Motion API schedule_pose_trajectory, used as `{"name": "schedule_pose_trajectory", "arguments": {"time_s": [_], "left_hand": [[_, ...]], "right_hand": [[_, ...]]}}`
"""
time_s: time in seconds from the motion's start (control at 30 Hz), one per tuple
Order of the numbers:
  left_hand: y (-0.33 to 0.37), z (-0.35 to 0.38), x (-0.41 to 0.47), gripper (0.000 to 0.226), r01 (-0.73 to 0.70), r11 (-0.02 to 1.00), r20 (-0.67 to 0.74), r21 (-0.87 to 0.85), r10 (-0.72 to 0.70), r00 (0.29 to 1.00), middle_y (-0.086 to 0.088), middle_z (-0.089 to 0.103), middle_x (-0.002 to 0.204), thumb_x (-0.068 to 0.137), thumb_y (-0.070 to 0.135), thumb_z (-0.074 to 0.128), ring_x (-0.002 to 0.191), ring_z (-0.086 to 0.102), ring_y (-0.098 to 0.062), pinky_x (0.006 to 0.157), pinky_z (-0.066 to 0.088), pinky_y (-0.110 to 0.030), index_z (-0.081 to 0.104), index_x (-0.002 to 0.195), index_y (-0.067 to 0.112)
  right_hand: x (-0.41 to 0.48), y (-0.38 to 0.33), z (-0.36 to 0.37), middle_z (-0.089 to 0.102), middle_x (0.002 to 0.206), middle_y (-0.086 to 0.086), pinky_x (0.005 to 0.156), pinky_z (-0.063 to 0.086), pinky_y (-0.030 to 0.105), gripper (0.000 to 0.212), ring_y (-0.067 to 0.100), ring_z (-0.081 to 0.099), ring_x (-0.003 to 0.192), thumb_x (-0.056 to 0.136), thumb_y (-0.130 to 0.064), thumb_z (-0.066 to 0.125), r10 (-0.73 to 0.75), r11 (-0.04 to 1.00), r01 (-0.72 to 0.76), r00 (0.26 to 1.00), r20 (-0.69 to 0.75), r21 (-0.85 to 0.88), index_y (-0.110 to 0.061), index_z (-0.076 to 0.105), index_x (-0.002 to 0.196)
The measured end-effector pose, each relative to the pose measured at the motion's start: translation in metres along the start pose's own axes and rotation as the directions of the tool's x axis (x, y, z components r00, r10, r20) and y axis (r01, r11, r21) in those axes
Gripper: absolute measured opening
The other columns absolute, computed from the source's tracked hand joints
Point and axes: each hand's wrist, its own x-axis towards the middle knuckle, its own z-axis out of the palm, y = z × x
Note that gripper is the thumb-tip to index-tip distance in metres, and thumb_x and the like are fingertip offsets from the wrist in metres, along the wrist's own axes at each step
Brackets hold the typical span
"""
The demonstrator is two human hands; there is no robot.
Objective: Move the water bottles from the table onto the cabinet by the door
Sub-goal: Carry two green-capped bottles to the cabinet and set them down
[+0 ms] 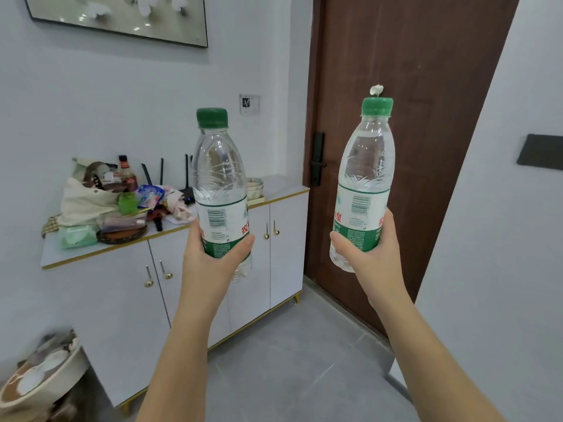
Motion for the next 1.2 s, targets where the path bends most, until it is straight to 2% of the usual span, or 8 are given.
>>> {"name": "schedule_pose_trajectory", "arguments": {"time_s": [0.37, 0.5, 0.73, 0.93, 1.0, 1.03, 1.13, 1.2], "left_hand": [[-0.097, 0.089, 0.128, 0.046, 0.037, 0.998, 0.038, -0.045, -0.035, 0.999, 0.026, 0.068, 0.091, 0.076, 0.009, 0.078, 0.084, 0.065, 0.009, 0.067, 0.051, -0.012, 0.054, 0.098, 0.042], [-0.133, 0.12, 0.197, 0.049, 0.042, 0.998, 0.063, -0.057, -0.038, 0.997, 0.021, 0.068, 0.101, 0.075, 0.013, 0.079, 0.093, 0.065, 0.004, 0.077, 0.051, -0.022, 0.054, 0.105, 0.043], [-0.172, 0.173, 0.319, 0.047, 0.007, 0.998, 0.089, -0.069, -0.001, 0.996, 0.02, 0.068, 0.101, 0.075, 0.012, 0.079, 0.093, 0.064, 0.003, 0.077, 0.049, -0.02, 0.054, 0.102, 0.041], [-0.218, 0.204, 0.38, 0.048, 0.03, 1.0, 0.098, -0.002, -0.03, 0.995, 0.02, 0.068, 0.101, 0.073, 0.017, 0.081, 0.097, 0.063, 0.0, 0.081, 0.05, -0.024, 0.054, 0.104, 0.041], [-0.235, 0.216, 0.398, 0.049, 0.037, 0.999, 0.089, 0.01, -0.038, 0.995, 0.021, 0.068, 0.1, 0.073, 0.016, 0.081, 0.096, 0.064, 0.001, 0.081, 0.05, -0.024, 0.054, 0.107, 0.039], [-0.243, 0.223, 0.407, 0.05, 0.041, 0.999, 0.081, 0.011, -0.041, 0.996, 0.019, 0.068, 0.101, 0.074, 0.015, 0.081, 0.097, 0.064, 0.001, 0.081, 0.051, -0.024, 0.055, 0.111, 0.036], [-0.266, 0.248, 0.435, 0.052, 0.032, 0.999, 0.048, 0.026, -0.034, 0.998, 0.015, 0.067, 0.104, 0.074, 0.013, 0.08, 0.094, 0.064, 0.003, 0.079, 0.051, -0.021, 0.054, 0.116, 0.029], [-0.282, 0.266, 0.455, 0.05, 0.023, 0.999, 0.019, 0.037, -0.024, 1.0, 0.016, 0.066, 0.101, 0.074, 0.012, 0.08, 0.09, 0.063, 0.006, 0.076, 0.05, -0.019, 0.053, 0.109, 0.036]], "right_hand": [[0.129, 0.103, 0.022, 0.06, 0.114, -0.027, 0.092, 0.053, 0.03, 0.074, -0.006, 0.059, 0.109, 0.078, -0.013, 0.08, 0.032, 0.999, -0.033, 0.999, -0.019, -0.016, -0.03, 0.042, 0.138], [0.195, 0.139, 0.047, 0.059, 0.118, -0.022, 0.095, 0.055, 0.036, 0.074, -0.004, 0.058, 0.11, 0.077, -0.014, 0.08, 0.019, 0.999, -0.021, 0.999, -0.033, -0.036, -0.031, 0.041, 0.138], [0.309, 0.193, 0.075, 0.062, 0.12, -0.005, 0.088, 0.057, 0.052, 0.077, 0.022, 0.064, 0.11, 0.073, -0.023, 0.081, 0.007, 0.999, -0.009, 0.999, -0.038, -0.036, -0.032, 0.041, 0.138], [0.372, 0.25, 0.086, 0.063, 0.116, 0.003, 0.077, 0.059, 0.042, 0.077, 0.03, 0.065, 0.1, 0.068, -0.027, 0.08, 0.043, 0.999, -0.043, 0.998, -0.043, -0.001, -0.032, 0.043, 0.136], [0.394, 0.27, 0.092, 0.064, 0.116, -0.002, 0.077, 0.06, 0.039, 0.075, 0.023, 0.066, 0.104, 0.071, -0.021, 0.08, 0.043, 0.999, -0.042, 0.999, -0.034, 0.021, -0.028, 0.044, 0.136], [0.405, 0.28, 0.094, 0.064, 0.115, -0.005, 0.073, 0.06, 0.032, 0.074, 0.016, 0.066, 0.103, 0.074, -0.015, 0.081, 0.044, 0.998, -0.043, 0.999, -0.031, 0.04, -0.026, 0.044, 0.137], [0.443, 0.312, 0.098, 0.064, 0.105, -0.016, 0.065, 0.058, 0.022, 0.069, -0.001, 0.065, 0.09, 0.077, 0.0, 0.077, 0.052, 0.997, -0.052, 0.999, 0.001, 0.058, -0.022, 0.045, 0.134], [0.472, 0.335, 0.099, 0.064, 0.097, -0.018, 0.064, 0.057, 0.02, 0.068, -0.007, 0.064, 0.079, 0.078, 0.005, 0.075, 0.059, 0.996, -0.06, 0.998, 0.032, 0.062, -0.022, 0.045, 0.132]]}}
